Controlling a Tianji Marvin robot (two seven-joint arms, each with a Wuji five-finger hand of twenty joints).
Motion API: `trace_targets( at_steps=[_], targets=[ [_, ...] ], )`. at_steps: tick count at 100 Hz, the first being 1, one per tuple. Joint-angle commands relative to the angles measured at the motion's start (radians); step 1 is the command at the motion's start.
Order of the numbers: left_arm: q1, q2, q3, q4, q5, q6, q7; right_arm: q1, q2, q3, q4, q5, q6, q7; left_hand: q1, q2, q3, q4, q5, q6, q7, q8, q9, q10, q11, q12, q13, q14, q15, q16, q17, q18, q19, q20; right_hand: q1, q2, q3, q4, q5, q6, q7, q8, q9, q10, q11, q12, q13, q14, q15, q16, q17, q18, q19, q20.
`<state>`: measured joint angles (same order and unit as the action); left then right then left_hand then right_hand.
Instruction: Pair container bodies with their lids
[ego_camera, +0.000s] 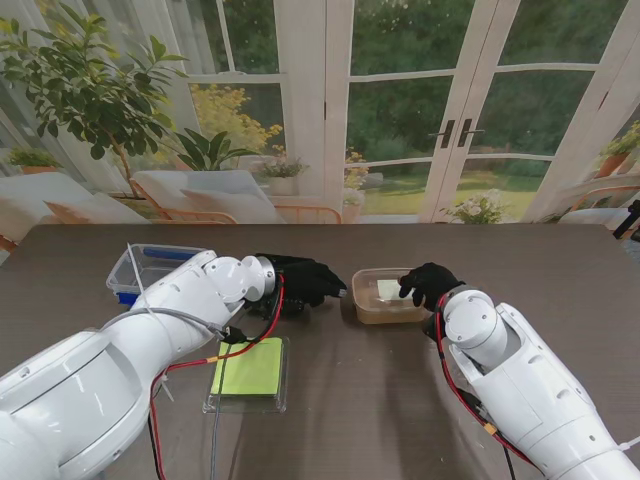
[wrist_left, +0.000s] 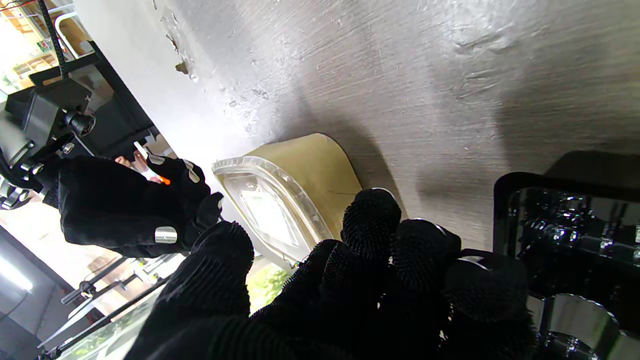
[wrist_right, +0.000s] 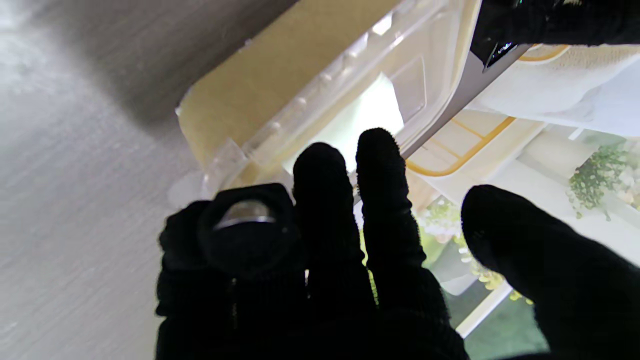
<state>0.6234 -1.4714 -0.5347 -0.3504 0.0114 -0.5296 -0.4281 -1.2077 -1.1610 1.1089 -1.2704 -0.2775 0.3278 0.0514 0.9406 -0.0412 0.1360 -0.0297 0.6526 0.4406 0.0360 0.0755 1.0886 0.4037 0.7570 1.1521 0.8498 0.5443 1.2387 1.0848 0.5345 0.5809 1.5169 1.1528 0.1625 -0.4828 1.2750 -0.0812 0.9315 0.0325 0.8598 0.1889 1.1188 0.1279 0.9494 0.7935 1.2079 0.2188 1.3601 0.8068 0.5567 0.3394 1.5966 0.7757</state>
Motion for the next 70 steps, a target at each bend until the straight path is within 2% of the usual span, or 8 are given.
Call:
trace_targets(
  at_steps=[1, 32, 70],
  targets=[
    [0.004, 0.007, 0.002, -0.015, -0.006, 0.010, -0.016, -0.017, 0.000, -0.007, -0.019, -0.006, -0.002, 0.023, -0.019, -0.011, 0.014, -0.011, -0.009, -0.010, -0.002, -0.004, -0.003, 0.025, 0.004, -0.006, -0.007, 0.075, -0.009, -0.010, -0.023, -0.052, 0.009, 0.001, -0.004, -0.024, 0.036, -0.025, 0.024, -0.013, 0.023, -0.020, 0.021, -0.011, -0.012, -0.008, 0.021, 0.019, -0.002, -0.010, 0.099, 0.008, 0.007, 0.024],
    [0.022, 0.034, 0.014, -0.066, -0.015, 0.043, -0.010, -0.025, -0.001, -0.019, -0.030, 0.002, 0.014, 0.025, -0.018, -0.010, 0.011, -0.010, -0.010, -0.010, -0.003, -0.004, -0.004, 0.025, 0.003, -0.006, -0.007, 0.075, -0.009, -0.010, -0.027, -0.051, 0.007, 0.000, -0.005, -0.016, 0.037, -0.021, 0.008, -0.012, 0.019, -0.035, 0.020, -0.008, -0.018, -0.011, 0.021, 0.025, 0.000, -0.009, 0.099, 0.007, 0.007, 0.023],
    [0.030, 0.050, 0.021, -0.097, -0.019, 0.069, -0.009, -0.022, -0.003, -0.027, -0.007, 0.012, 0.015, 0.028, -0.017, -0.008, 0.008, -0.010, -0.012, -0.008, -0.004, -0.004, -0.005, 0.026, 0.002, -0.006, -0.007, 0.075, -0.009, -0.010, -0.027, -0.051, 0.006, 0.000, -0.007, -0.007, 0.035, -0.014, 0.001, -0.007, 0.018, -0.030, 0.020, -0.008, -0.018, -0.010, 0.019, 0.026, 0.000, -0.009, 0.098, 0.005, 0.006, 0.022]
  ],
)
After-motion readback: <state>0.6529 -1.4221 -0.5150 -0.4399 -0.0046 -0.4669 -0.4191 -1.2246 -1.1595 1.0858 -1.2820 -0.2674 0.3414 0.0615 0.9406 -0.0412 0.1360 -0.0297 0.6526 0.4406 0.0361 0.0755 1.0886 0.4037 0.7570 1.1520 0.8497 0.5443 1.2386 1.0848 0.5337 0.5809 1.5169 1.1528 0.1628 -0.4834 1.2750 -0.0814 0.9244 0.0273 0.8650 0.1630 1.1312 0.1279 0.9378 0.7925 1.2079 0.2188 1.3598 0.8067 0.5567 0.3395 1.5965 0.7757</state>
